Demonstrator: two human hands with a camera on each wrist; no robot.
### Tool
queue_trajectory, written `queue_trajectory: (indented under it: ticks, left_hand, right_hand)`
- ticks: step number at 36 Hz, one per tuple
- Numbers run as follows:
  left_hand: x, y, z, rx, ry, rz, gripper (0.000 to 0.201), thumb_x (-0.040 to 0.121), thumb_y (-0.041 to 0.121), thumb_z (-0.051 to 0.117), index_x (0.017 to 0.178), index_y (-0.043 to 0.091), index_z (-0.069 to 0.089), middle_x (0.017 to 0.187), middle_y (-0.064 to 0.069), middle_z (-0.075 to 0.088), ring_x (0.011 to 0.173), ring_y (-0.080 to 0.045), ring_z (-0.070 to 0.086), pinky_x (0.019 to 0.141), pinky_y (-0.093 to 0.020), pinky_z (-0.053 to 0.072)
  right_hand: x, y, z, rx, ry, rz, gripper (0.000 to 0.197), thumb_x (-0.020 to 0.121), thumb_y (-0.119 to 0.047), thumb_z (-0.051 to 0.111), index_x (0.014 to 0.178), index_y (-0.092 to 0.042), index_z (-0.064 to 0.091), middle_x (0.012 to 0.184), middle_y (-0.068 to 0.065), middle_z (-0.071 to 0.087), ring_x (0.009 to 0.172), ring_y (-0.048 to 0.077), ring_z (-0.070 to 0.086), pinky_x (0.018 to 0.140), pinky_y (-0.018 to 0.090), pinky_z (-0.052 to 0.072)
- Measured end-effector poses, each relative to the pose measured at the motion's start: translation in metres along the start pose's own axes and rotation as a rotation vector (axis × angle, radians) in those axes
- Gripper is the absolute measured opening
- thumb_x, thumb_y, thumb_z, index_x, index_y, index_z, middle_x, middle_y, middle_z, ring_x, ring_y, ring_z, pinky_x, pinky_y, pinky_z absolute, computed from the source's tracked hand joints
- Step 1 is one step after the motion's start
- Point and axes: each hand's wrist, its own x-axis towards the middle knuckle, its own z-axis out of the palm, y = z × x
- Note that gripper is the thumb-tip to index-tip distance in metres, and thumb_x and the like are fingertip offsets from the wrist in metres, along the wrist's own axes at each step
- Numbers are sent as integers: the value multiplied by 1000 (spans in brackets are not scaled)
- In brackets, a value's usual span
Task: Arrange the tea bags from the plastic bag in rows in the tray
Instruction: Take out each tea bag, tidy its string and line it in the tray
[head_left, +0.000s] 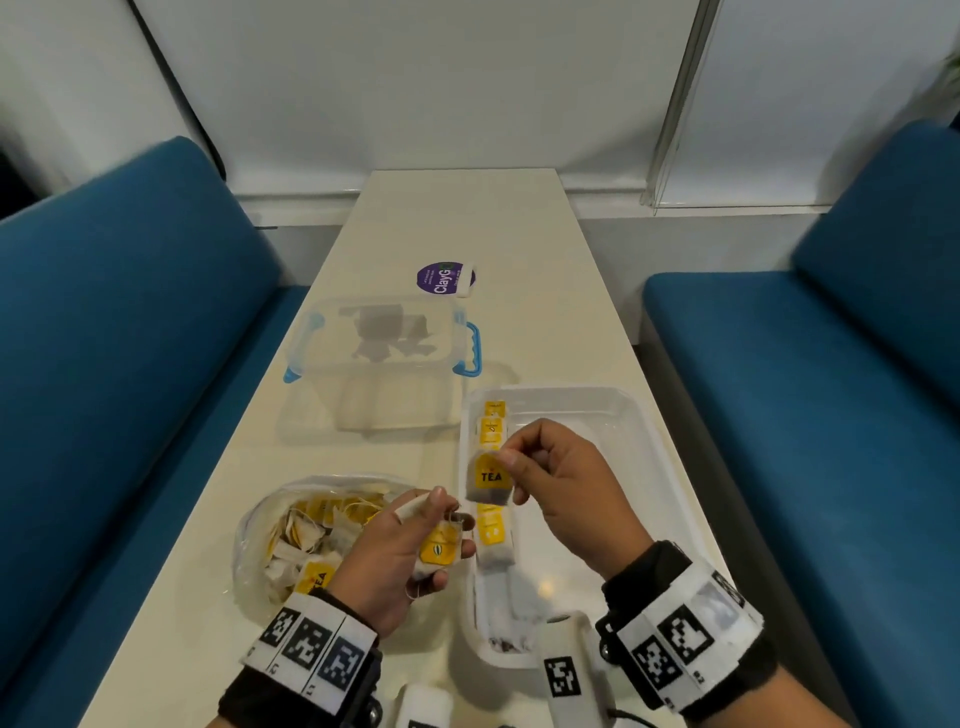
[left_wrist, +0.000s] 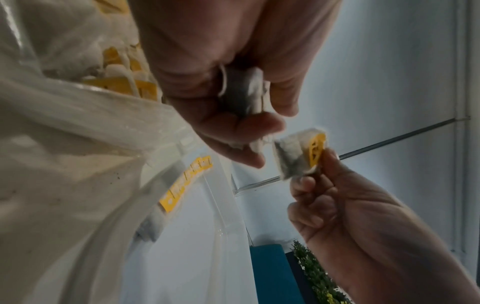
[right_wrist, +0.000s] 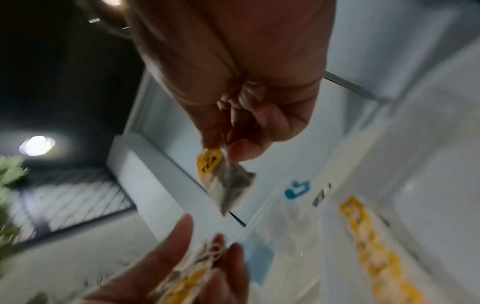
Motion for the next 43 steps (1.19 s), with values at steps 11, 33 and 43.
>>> queue_trajectory:
  ticks: [11, 33, 43]
  left_hand:
    - [-3, 8, -4, 214, -88, 135, 34, 57, 19, 76, 86, 6, 62, 60, -5, 62, 48, -10, 52, 41, -19, 34]
    - [11, -7, -1, 271, -134, 45, 41, 59, 18, 75, 95, 0, 63, 68, -8, 63, 53, -10, 55, 41, -18, 35]
    - [10, -12, -21, 281, -44, -26, 16, 83, 10, 67, 98, 9, 63, 75, -8, 66, 64, -14, 59, 46, -19, 37]
  right_hand:
    - [4, 5, 17, -129, 9, 77, 16, 90, -14, 61, 75, -17, 55, 45, -8, 55, 40, 5, 48, 49, 18, 40]
    - [-42, 39, 17, 100, 128, 169, 26, 73, -9, 78, 78, -10, 53, 68, 6, 53, 62, 24, 52, 47, 31, 44]
    - [-40, 65, 3, -57, 396, 312, 18, 76, 0, 70, 71, -8, 54, 63, 10, 61, 57, 20, 55, 48, 28, 42]
